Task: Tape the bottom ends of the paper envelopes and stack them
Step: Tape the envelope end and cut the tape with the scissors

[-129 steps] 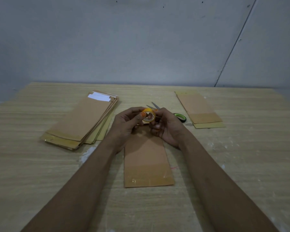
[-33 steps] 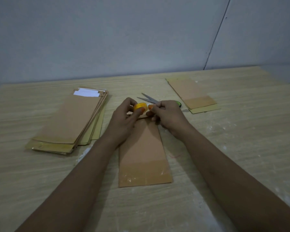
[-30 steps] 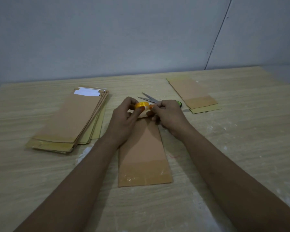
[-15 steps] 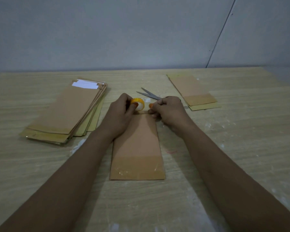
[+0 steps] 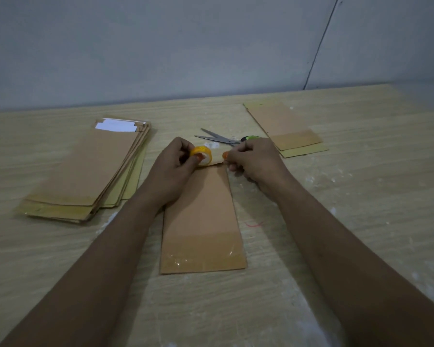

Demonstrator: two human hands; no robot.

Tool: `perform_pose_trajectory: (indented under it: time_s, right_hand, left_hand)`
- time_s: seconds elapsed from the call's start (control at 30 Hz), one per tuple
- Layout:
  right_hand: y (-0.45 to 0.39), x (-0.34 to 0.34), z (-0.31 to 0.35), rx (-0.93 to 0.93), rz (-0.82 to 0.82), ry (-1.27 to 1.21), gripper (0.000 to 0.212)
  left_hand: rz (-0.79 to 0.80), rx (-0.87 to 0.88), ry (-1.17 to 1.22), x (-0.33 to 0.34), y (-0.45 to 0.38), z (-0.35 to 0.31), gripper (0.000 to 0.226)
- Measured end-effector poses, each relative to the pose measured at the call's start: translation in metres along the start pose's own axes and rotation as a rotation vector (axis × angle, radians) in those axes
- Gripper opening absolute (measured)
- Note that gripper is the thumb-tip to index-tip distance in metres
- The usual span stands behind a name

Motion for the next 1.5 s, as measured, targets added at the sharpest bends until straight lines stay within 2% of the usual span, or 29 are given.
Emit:
perform_pose_trajectory:
  time_s: [0.1,0.23,0.43,0.53,0.63,0.83,1.1,1.3,1.5]
  right_hand:
    - [-0.004,-0.001,-0.001,-0.006,-0.046,-0.020,0.036]
    - [-0.007,0.001,0.000,-0.074,-0.060,0.051,0.043]
    - [0.000,0.002,0.005,-0.165,-0.113,0.178,0.036]
    - [0.002,0.002,0.008,-0.196,-0.137,0.214,0.034]
    - [0.003,0.002,0.010,-0.224,-0.172,0.255,0.032]
    - [0.001,0.001,0.008,-0.232,-0.195,0.280,0.031]
    - [0.002,0.001,0.011,-0.240,-0.200,0.287,0.031]
    - [0.005,0.002,0.013,-0.251,-0.204,0.294,0.030]
    - [0.005,0.001,0.013,-0.248,-0.215,0.306,0.028]
  left_hand:
    - [0.022,-0.001,-0.021,0.002,-0.001,0.002,0.013]
    - [0.048,0.038,-0.056,0.005,-0.002,0.002,0.011]
    - [0.043,0.073,-0.112,0.003,-0.001,0.002,0.009]
    - [0.053,0.074,-0.171,0.005,-0.002,0.002,0.001]
    - [0.054,0.089,-0.178,0.004,-0.002,-0.001,0.005]
    - [0.085,0.047,-0.146,0.007,0.002,-0.006,0.015]
    - [0.050,-0.043,-0.104,0.005,0.001,-0.003,0.018]
    - [0.034,0.032,-0.204,0.005,0.000,-0.006,0.022]
    - [0.014,0.044,-0.198,0.004,0.000,-0.007,0.017]
Point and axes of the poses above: each hand's wrist, its own y-axis away from the middle knuckle, its own x-axis out of the palm, z = x × y, the point moved 8 cm from there along -y, towards the middle knuckle, and after that the axes turned 5 degrees about x, right-handed, at the moved point
